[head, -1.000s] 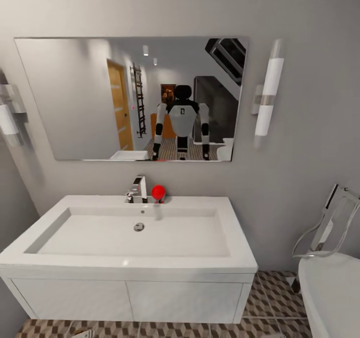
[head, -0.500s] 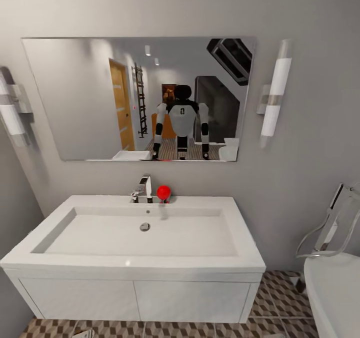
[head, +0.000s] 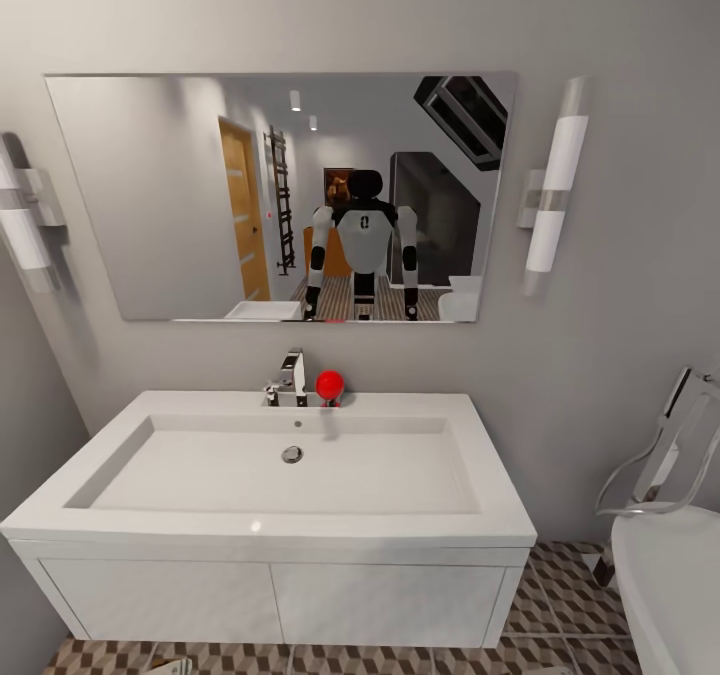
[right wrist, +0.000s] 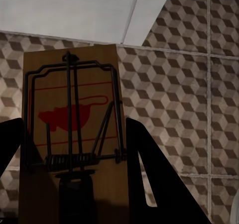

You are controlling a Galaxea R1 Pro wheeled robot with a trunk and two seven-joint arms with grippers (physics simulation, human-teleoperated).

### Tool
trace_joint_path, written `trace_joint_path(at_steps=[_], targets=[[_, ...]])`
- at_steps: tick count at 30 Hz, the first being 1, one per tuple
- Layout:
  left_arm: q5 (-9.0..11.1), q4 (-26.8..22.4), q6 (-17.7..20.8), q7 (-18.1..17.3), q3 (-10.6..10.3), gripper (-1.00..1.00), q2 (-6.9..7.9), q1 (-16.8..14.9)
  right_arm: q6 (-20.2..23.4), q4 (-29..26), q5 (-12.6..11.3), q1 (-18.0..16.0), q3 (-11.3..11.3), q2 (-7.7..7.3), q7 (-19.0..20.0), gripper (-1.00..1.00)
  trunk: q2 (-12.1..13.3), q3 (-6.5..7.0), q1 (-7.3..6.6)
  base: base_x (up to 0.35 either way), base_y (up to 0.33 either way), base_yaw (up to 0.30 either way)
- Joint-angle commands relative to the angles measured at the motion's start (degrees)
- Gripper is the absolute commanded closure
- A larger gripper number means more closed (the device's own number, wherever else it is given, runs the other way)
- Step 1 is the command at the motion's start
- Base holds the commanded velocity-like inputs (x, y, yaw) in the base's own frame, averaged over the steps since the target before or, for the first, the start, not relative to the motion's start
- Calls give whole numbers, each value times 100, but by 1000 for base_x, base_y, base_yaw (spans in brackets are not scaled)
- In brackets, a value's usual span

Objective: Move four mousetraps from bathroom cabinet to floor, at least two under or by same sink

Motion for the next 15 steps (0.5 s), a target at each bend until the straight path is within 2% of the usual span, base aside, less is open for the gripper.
trace_joint_path(at_steps=[1,3,15], targets=[[31,1,-14,25,-46,100,-3,-4,-39,26,21,-11,14,-1,-8,100,-8,-9,2,0,0,0],[34,1,-14,28,-43,100,-1,-4,-39,26,23,-11,14,1,-8,100,-8,-9,2,0,0,0],[27,1,-14,46,-37,100,-9,-4,-39,25,24,-11,14,6,-8,100,-489,-225,265,0,0,0]])
